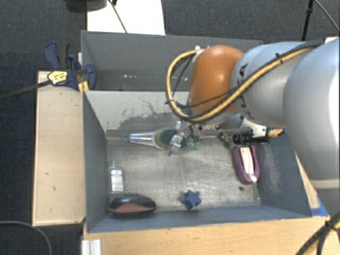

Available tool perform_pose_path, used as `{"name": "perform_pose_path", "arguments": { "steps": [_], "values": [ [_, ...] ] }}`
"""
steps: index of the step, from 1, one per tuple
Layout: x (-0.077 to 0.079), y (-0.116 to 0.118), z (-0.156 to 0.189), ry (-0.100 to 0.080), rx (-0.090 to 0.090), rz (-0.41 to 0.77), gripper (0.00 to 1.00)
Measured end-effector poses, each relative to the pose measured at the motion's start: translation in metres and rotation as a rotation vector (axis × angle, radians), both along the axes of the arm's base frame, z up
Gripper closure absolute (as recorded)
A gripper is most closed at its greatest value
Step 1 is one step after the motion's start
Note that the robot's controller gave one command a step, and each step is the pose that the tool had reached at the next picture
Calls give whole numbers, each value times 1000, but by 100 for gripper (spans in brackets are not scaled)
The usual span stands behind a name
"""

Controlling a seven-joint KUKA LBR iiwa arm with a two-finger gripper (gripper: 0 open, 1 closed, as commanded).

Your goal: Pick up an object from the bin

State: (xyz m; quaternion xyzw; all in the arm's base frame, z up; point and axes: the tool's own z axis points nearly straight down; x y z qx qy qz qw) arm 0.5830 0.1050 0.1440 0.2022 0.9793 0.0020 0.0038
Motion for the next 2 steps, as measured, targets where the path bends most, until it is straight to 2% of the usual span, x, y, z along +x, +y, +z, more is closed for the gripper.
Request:
{"name": "perform_pose_path", "arguments": {
  "steps": [1,2],
  "values": [
    [0,0,1,5,-1,1,100],
    [1,0,31,3,0,3,100]
  ]
}}
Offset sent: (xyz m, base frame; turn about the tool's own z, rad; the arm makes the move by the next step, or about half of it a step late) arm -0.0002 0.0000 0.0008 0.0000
